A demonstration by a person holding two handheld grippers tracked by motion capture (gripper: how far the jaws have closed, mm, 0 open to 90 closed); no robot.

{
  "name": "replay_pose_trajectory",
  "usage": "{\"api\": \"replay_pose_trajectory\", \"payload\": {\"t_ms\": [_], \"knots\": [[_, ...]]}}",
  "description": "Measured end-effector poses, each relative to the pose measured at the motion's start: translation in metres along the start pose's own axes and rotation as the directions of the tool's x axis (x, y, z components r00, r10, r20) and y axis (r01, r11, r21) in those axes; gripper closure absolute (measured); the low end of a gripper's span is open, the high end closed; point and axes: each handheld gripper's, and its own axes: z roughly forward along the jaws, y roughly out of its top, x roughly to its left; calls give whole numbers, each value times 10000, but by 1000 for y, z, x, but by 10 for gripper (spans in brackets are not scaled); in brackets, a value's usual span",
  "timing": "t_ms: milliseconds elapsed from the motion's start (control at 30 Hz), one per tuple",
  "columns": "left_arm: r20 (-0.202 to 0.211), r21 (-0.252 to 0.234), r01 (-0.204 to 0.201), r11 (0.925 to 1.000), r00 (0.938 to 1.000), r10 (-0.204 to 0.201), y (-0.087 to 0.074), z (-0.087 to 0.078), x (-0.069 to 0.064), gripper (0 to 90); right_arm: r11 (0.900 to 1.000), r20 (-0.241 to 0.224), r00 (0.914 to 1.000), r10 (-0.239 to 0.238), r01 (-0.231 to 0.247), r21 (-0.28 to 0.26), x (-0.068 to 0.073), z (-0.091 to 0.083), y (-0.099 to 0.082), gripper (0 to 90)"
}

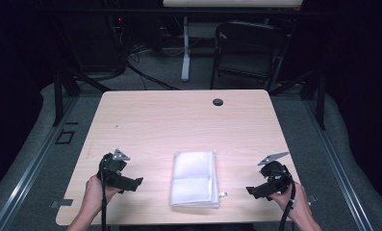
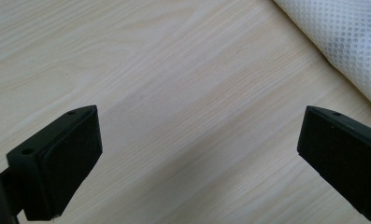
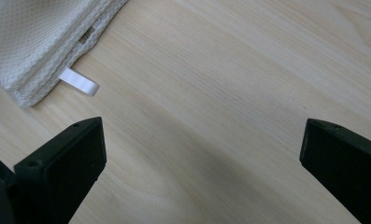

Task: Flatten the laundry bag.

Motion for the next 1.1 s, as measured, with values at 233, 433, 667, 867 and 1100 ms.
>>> {"api": "replay_pose_trajectory", "payload": {"t_ms": [233,433,667,867,1100], "knots": [[328,-99,-463,9989,9984,466,8,2,-13,0,9995,84,9999,-144,142,286,5,3,3,8],[582,-196,-1125,9935,9918,1135,18,3,-34,0,10000,-99,10000,-5,4,-29,10,5,1,23],[851,-229,-1730,9847,9810,1743,28,8,-53,10,9998,-259,9995,188,-188,-14,7,7,2,37],[1040,-390,-2335,9716,9661,2363,37,12,-73,27,9993,-350,9993,-148,160,347,10,4,3,74],[1293,-817,-2600,9621,9544,2689,46,15,-86,33,9995,-524,9986,-52,68,299,12,2,2,93]]}}
